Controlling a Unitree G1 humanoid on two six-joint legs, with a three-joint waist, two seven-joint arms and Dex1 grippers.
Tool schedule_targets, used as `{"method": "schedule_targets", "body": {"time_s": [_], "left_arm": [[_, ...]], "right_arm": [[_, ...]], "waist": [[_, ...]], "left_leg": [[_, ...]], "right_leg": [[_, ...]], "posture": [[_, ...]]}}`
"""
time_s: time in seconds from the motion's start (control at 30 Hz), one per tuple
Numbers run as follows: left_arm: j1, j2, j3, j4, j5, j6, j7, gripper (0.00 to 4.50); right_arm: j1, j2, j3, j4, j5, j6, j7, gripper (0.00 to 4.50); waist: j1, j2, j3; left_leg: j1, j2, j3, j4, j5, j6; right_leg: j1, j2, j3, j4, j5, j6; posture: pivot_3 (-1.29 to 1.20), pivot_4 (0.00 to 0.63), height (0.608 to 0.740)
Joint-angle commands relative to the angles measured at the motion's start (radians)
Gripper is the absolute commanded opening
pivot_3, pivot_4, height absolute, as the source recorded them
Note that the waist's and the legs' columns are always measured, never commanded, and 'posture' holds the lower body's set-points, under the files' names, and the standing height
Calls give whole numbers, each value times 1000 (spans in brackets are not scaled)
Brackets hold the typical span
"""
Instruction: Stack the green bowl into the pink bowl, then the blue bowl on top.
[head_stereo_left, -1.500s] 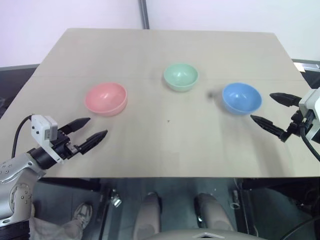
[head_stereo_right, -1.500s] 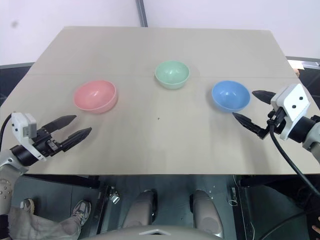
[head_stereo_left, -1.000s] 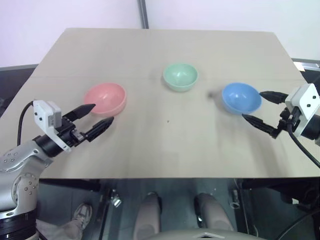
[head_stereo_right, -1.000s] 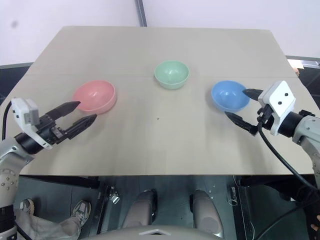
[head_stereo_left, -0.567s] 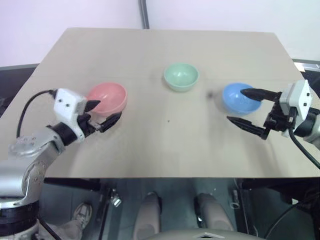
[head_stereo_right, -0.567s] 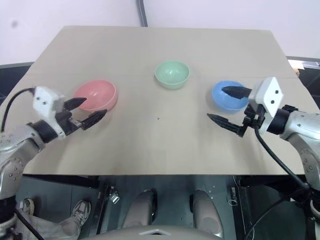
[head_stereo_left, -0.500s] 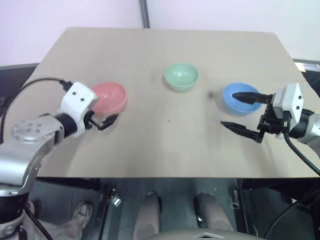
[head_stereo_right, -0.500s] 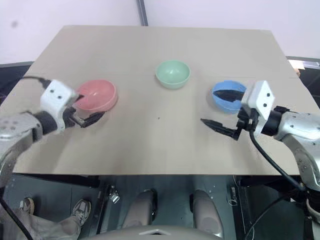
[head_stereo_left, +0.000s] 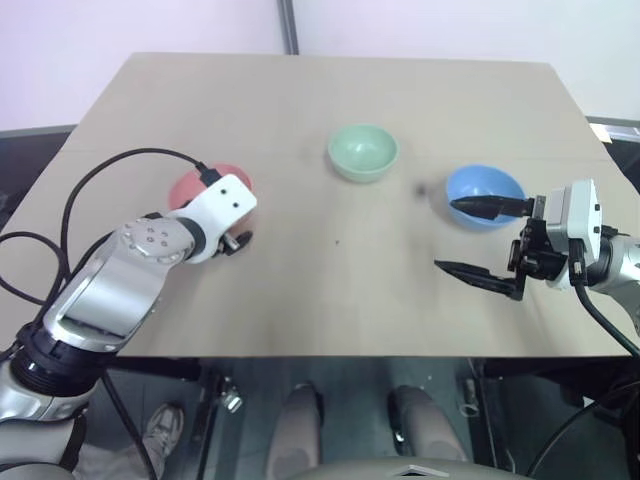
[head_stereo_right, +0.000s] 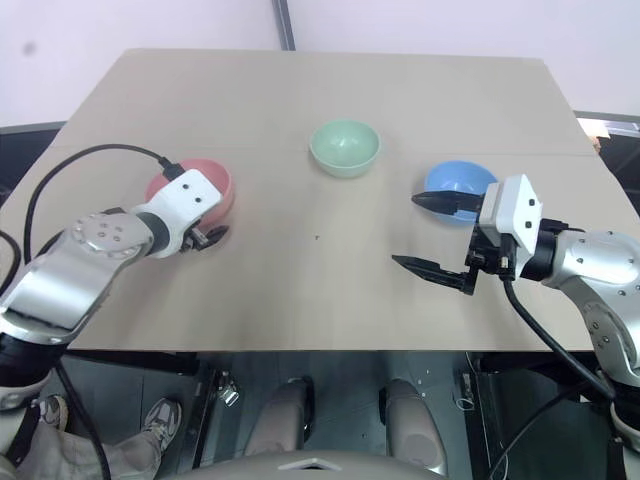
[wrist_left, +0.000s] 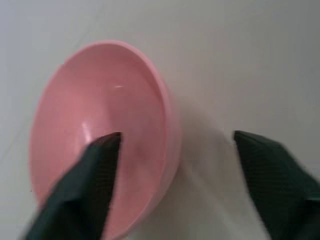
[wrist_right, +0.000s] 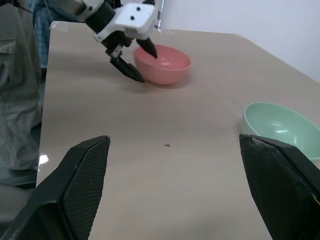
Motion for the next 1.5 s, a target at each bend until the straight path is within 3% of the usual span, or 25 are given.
{"method": "schedule_targets", "body": {"time_s": [0.03, 0.1, 0.17, 0.3, 0.43, 0.6, 0.73, 0.77, 0.8, 0.9, 0.93, 1.03, 1.3, 1.4, 1.5], "left_arm": [[-35, -10, -20, 53, 66, -14, 5, 1736], [-44, -25, -28, 79, 81, -28, -4, 1047], [-47, -45, -26, 107, 88, -55, -18, 25], [-41, -81, 22, 88, 40, -130, -93, 25], [-50, -81, 56, -8, -92, -238, -303, 25], [-93, -65, -18, -38, -127, -417, -542, 25], [-146, -102, -79, 28, -82, -489, -609, 25], [-161, -116, -96, 50, -57, -512, -609, 716], [-175, -128, -112, 70, -45, -522, -620, 960], [-205, -170, -148, 106, -8, -554, -633, 2456], [-217, -186, -151, 116, 3, -552, -626, 2712], [-238, -211, -117, 137, 11, -548, -614, 4293], [-133, -148, 192, 126, -162, -525, -628, 4415], [-94, -134, 285, 107, -261, -386, -616, 4415], [-59, -193, 363, 84, -242, -377, -460, 4415]], "right_arm": [[19, -2, -38, -47, 5, -22, -15, 4500], [29, -4, -44, -51, 3, -24, -25, 4500], [45, -2, -53, -52, -19, -40, -41, 4500], [75, -5, -69, -62, -31, -46, -62, 4500], [87, -4, -87, -81, -28, -38, -89, 4500], [119, -12, -119, -106, -30, -29, -117, 4500], [168, -17, -149, -143, -35, -20, -141, 4500], [179, -17, -155, -151, -35, -19, -145, 4500], [189, -17, -161, -159, -35, -17, -151, 4500], [210, -17, -177, -179, -34, -14, -169, 4500], [216, -18, -184, -186, -34, -13, -175, 4500], [224, -20, -190, -196, -43, -9, -189, 4500], [127, -33, -31, -147, -201, 22, -274, 4500], [43, -31, 58, -84, -259, 6, -263, 4500], [-80, 3, 163, 29, -326, -27, -252, 4500]], "waist": [[0, 0, 0], [1, 0, 0], [1, 0, 0], [6, 0, 0], [5, 0, 0], [5, 0, 0], [4, 0, 0], [4, 0, 0], [4, 0, 0], [3, 0, 0], [3, 0, 0], [3, 0, 0], [-3, 1, 0], [1, 0, 0], [1, 0, 0]], "left_leg": [[0, 0, 0, 0, 0, 0], [0, 0, 0, 0, 0, 0], [0, 0, 0, 0, 0, 0], [0, 0, 0, 1, 0, 0], [0, 0, 0, 1, 0, 0], [0, 0, 0, 1, 0, 0], [0, 0, 0, 1, 0, 0], [0, 0, 0, 1, 0, 0], [0, 0, 0, 1, 0, 0], [0, 0, 0, 2, 0, 0], [0, 0, 0, 2, 0, 0], [0, 0, 0, 2, 0, 0], [1, 0, 0, 2, 0, 0], [1, 0, 0, 2, 0, 0], [1, 0, 0, 4, 0, 0]], "right_leg": [[0, 0, 0, 0, 0, 0], [0, 0, 0, 0, 0, 0], [0, 0, 0, 0, 0, 0], [0, 0, 0, 0, 0, 0], [0, 0, 0, 1, 0, 0], [0, 0, 0, 1, 0, 0], [1, 0, 0, 1, 0, 0], [1, 0, 0, 1, 0, 0], [1, 0, 0, 1, 0, 0], [1, 0, 0, 1, 0, 0], [1, 0, 0, 1, 0, 0], [1, 0, 0, 1, 0, 0], [0, 0, 1, 3, 0, 0], [0, 0, 0, 3, 0, 0], [0, 0, 0, 5, -2, 3]], "posture": [[0, 150, 740], [0, 150, 740], [0, 150, 740], [0, 150, 740], [0, 150, 740], [0, 150, 740], [0, 150, 740], [0, 150, 740], [0, 150, 740], [0, 150, 740], [0, 150, 740], [0, 150, 740], [0, 150, 740], [0, 150, 740], [0, 150, 740]]}}
